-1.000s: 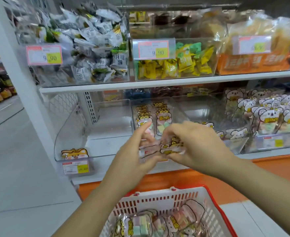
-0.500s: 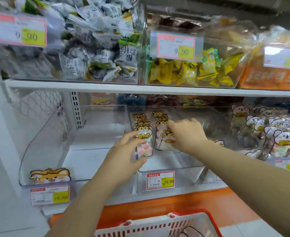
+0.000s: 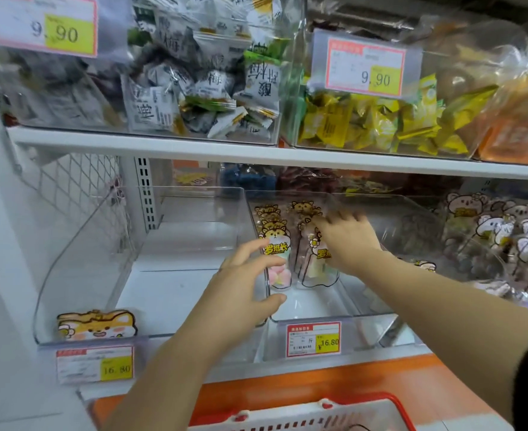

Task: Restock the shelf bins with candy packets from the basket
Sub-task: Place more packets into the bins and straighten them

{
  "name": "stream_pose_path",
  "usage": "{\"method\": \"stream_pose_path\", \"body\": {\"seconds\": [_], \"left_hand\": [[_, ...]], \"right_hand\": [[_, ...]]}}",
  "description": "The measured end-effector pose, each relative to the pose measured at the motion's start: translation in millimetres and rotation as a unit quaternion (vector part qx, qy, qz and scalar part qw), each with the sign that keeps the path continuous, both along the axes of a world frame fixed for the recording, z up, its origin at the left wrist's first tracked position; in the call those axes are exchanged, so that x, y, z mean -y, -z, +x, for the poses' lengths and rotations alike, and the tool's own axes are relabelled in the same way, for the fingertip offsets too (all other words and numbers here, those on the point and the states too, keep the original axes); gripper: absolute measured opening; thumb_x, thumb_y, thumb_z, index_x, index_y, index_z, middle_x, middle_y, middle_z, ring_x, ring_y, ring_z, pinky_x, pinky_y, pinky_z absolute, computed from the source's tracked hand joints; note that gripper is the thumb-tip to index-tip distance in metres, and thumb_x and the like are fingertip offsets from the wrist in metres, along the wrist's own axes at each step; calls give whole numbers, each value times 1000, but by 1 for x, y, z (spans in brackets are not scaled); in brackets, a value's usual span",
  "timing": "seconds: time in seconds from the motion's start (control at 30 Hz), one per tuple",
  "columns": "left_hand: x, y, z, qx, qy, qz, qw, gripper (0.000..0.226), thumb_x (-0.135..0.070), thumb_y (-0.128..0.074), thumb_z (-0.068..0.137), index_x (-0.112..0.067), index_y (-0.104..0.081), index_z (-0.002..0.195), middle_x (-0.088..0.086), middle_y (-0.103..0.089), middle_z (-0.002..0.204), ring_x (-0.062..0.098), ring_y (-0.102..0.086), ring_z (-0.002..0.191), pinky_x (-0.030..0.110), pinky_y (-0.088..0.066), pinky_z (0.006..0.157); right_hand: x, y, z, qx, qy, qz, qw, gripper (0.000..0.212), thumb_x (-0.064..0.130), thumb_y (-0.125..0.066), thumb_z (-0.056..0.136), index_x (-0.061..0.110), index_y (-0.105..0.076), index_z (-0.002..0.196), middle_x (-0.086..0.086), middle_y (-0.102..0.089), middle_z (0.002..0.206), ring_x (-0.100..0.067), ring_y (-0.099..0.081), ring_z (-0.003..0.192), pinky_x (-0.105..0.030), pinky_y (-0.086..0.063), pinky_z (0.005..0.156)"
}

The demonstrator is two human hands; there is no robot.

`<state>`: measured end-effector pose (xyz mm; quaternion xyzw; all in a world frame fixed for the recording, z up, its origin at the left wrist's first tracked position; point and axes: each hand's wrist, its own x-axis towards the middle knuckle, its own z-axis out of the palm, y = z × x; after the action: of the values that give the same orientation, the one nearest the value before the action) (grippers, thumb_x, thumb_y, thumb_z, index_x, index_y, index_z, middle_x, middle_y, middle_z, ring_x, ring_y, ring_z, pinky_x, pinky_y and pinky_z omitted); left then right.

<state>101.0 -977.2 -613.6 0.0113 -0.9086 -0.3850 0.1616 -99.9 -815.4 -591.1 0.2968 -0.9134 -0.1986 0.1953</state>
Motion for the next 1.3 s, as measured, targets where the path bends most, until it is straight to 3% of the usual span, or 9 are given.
{"method": "stream_pose_path", "body": {"seconds": [0.2,0.27,0.33,0.5,0.63,0.8,1.0,1.2,1.3], "left_hand": [[-2,0,1,1,1,7,1000,46,-32,-71,90,-43,-56,131,-39,-19,149,-1,-29,141,33,-29,118],[-2,0,2,-1,3,9,1000,45,-32,-71,90,-44,-56,130,-40,-18,148,-1,-29,141,33,-29,118],[-3,0,2,-4,4,7,1000,44,-32,-71,90,-44,-56,130,-41,-18,148,-1,-30,141,33,-29,118],[-3,1,1,-14,5,8,1000,44,-31,-71,90,-43,-56,130,-41,-18,149,-5,-32,138,19,-30,108],[-2,3,-1,-14,3,7,1000,45,-31,-71,90,-43,-56,131,-41,-18,148,-7,-35,134,0,-24,91],[-3,2,-1,-5,-1,-12,1000,45,-32,-69,91,-42,-55,132,-39,-16,151,-6,-37,133,15,-29,101],[-19,-2,12,1,-58,-98,993,42,-36,-62,96,-40,-54,136,-22,-12,163,13,-28,146,42,-31,118],[-56,0,58,-88,-73,-152,982,32,-24,-57,94,-28,-64,125,-6,-46,143,23,-50,129,47,-39,110],[-73,24,88,-65,-62,-184,979,28,-19,-56,94,-27,-66,120,-7,-57,127,21,-57,116,43,-44,103]], "right_hand": [[-6,11,6,-36,-16,-37,999,84,28,-81,68,22,-41,142,-7,-54,126,-31,-50,115,-40,-42,91],[-6,10,13,-33,-41,-71,996,69,14,-81,65,19,-50,126,-9,-53,115,-33,-59,92,-36,-47,63],[-5,13,20,29,-53,-87,994,52,6,-69,77,17,-44,122,-8,-48,118,-35,-62,82,-33,-32,47],[-11,31,17,158,-17,-35,987,43,6,-58,88,20,-49,127,-10,-45,119,-37,-64,91,-41,-53,66],[-12,33,14,189,-11,-39,981,46,5,-58,89,23,-50,131,-12,-44,121,-37,-65,92,-46,-58,77],[-18,31,20,210,-10,-58,976,47,8,-55,90,24,-48,133,-11,-43,131,-36,-66,97,-47,-58,79],[-44,-4,81,200,-88,-116,969,40,26,-56,94,32,-49,133,4,-50,131,-24,-60,112,-40,-55,82],[-94,-6,171,235,-173,-231,928,27,35,-57,96,31,-63,122,14,-62,124,-11,-57,115,-35,-52,86],[-118,29,200,296,-172,-253,905,22,31,-61,95,29,-65,116,15,-65,115,-7,-60,107,-30,-51,85]]}}
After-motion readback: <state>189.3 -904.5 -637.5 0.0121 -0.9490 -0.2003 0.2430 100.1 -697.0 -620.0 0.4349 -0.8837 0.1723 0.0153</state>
